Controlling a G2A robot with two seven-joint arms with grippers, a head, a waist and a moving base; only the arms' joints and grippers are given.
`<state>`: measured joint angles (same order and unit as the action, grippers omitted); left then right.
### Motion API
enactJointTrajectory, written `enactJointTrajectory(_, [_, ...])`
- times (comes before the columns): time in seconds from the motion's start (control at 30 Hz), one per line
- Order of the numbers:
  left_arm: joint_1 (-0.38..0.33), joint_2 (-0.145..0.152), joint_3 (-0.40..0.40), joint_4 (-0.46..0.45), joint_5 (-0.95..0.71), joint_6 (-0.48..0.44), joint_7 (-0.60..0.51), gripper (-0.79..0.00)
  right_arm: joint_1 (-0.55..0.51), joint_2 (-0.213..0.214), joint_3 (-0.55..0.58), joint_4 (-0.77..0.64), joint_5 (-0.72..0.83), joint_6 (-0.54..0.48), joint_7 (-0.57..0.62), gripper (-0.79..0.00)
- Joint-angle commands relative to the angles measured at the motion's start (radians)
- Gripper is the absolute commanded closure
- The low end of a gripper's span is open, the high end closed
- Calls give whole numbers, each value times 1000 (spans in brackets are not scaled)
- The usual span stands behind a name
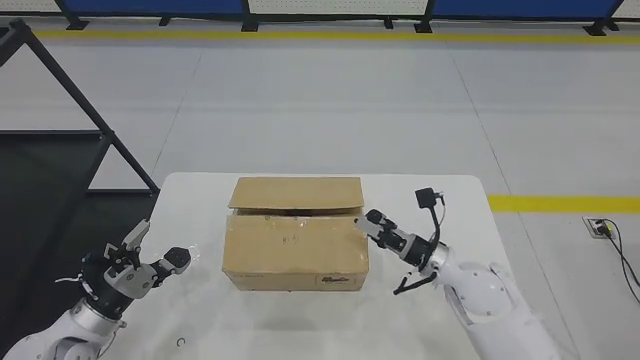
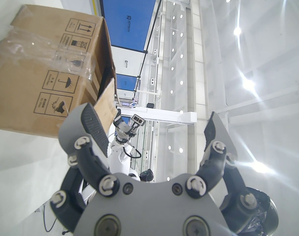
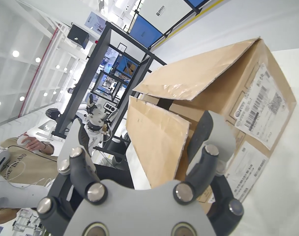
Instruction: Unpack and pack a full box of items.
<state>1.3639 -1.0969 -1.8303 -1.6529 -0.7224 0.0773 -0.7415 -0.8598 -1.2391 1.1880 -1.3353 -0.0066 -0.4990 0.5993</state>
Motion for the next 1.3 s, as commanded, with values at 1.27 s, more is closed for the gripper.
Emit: enactJointTrajectory(1.27, [-7, 9, 63, -28, 66, 23, -34, -785, -175, 62, -1, -219, 198, -84, 480, -785])
